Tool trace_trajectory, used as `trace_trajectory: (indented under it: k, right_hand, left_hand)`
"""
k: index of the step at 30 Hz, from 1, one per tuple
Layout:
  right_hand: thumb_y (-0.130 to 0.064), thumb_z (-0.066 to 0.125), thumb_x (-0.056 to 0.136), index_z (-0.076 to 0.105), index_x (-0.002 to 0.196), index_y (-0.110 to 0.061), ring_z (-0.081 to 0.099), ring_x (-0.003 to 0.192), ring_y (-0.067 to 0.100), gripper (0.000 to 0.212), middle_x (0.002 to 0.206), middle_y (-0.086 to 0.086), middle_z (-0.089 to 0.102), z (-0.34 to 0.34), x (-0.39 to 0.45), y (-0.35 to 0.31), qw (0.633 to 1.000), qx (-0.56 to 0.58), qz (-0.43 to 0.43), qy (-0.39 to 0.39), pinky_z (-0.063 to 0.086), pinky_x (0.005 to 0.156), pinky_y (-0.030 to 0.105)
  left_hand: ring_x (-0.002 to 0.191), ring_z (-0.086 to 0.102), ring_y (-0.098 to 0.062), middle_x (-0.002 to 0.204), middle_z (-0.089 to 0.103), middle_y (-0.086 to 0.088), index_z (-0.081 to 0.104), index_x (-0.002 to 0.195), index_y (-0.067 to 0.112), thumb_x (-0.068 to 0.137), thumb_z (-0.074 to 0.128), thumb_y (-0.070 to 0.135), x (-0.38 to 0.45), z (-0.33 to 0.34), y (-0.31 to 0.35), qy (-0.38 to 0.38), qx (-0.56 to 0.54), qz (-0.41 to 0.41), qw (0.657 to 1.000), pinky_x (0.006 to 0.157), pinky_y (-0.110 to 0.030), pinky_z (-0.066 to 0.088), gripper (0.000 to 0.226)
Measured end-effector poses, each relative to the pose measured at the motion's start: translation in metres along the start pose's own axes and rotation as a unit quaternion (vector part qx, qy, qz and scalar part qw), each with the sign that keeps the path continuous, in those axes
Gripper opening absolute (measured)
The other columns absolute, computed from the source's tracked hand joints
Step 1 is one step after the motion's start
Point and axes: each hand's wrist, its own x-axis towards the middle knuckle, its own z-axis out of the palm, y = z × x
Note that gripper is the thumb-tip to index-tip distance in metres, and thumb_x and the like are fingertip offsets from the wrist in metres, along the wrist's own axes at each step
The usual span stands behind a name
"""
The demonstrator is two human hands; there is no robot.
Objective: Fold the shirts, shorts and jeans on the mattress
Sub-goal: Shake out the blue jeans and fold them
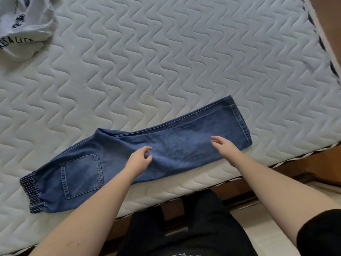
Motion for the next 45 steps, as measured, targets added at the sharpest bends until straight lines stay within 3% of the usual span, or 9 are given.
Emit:
trace_trajectory:
  k: [12,22,24,28,33,36,39,43,45]
  right_hand:
    - [-0.020,0.063,0.091,0.023,0.154,-0.010,0.030,0.142,0.033,0.075,0.155,0.019,0.027,-0.091,0.065,0.063,0.987,-0.051,0.080,0.128,0.027,0.117,0.041]
    - [-0.022,0.072,0.084,0.038,0.135,-0.001,0.049,0.127,0.039,0.064,0.138,0.021,0.050,-0.092,0.102,0.079,0.946,-0.012,0.271,0.176,0.040,0.106,0.040]
    - [-0.018,0.067,0.088,0.047,0.130,0.000,0.055,0.119,0.038,0.050,0.131,0.022,0.057,-0.088,0.093,0.080,0.953,-0.016,0.242,0.183,0.044,0.094,0.035]
    - [-0.016,0.058,0.091,0.060,0.113,-0.005,0.059,0.106,0.036,0.025,0.116,0.019,0.061,-0.073,0.059,0.065,0.978,-0.039,0.042,0.203,0.041,0.081,0.031]
    - [-0.001,0.053,0.092,0.052,0.136,-0.012,0.044,0.131,0.012,0.046,0.150,0.000,0.042,-0.023,0.005,0.017,0.985,0.128,-0.107,0.043,0.031,0.112,0.026]
    - [0.002,0.047,0.087,0.052,0.140,-0.021,0.051,0.125,0.007,0.057,0.141,-0.003,0.054,0.015,-0.027,-0.016,0.962,0.242,-0.093,-0.090,0.037,0.107,0.022]
    - [-0.010,0.048,0.071,0.069,0.109,-0.021,0.062,0.100,0.015,0.045,0.105,0.000,0.069,0.051,-0.051,-0.044,0.935,0.292,-0.071,-0.188,0.046,0.089,0.026]
    - [-0.016,0.048,0.063,0.071,0.087,-0.030,0.060,0.080,0.009,0.036,0.086,-0.004,0.067,0.104,-0.078,-0.074,0.918,0.295,-0.037,-0.262,0.044,0.069,0.021]
    - [-0.018,0.049,0.063,0.072,0.086,-0.033,0.060,0.078,0.007,0.035,0.084,-0.007,0.068,0.131,-0.088,-0.085,0.925,0.263,-0.037,-0.272,0.044,0.068,0.021]
  left_hand:
    - [0.129,0.050,-0.017,0.141,0.055,0.003,0.050,0.139,0.028,0.097,0.055,0.031,0.064,0.082,0.106,-0.066,0.083,0.025,0.994,0.103,-0.032,0.042,0.043]
    - [0.120,0.055,-0.014,0.135,0.058,0.002,0.053,0.135,0.028,0.098,0.054,0.031,0.066,0.123,0.134,-0.078,0.032,0.003,0.996,0.100,-0.029,0.042,0.037]
    - [0.117,0.056,-0.013,0.132,0.059,0.002,0.053,0.134,0.028,0.098,0.053,0.030,0.064,0.124,0.137,-0.078,0.022,-0.005,0.997,0.098,-0.028,0.043,0.036]
    - [0.113,0.056,-0.012,0.129,0.060,0.003,0.055,0.132,0.026,0.101,0.049,0.033,0.054,0.120,0.143,-0.075,-0.015,-0.014,0.997,0.097,-0.029,0.044,0.032]
    - [0.115,0.057,-0.018,0.132,0.059,-0.001,0.057,0.129,0.021,0.106,0.030,0.044,0.040,0.102,0.151,-0.082,-0.213,-0.071,0.971,0.101,-0.038,0.043,0.042]
    - [0.114,0.057,-0.021,0.131,0.058,-0.001,0.055,0.130,0.027,0.102,0.026,0.057,0.030,0.080,0.145,-0.086,-0.369,-0.122,0.917,0.101,-0.041,0.044,0.050]
    - [0.107,0.061,-0.022,0.125,0.062,-0.004,0.060,0.125,0.023,0.094,0.035,0.068,0.020,0.054,0.120,-0.081,-0.482,-0.150,0.859,0.089,-0.045,0.052,0.061]
    - [0.105,0.069,-0.027,0.119,0.069,-0.014,0.069,0.117,0.012,0.086,0.033,0.079,0.004,0.013,0.077,-0.133,-0.585,-0.149,0.786,0.077,-0.038,0.056,0.082]
    - [0.092,0.073,-0.025,0.109,0.073,-0.015,0.073,0.107,0.010,0.084,0.049,0.070,-0.009,-0.007,0.056,-0.125,-0.592,-0.139,0.784,0.069,-0.033,0.058,0.068]
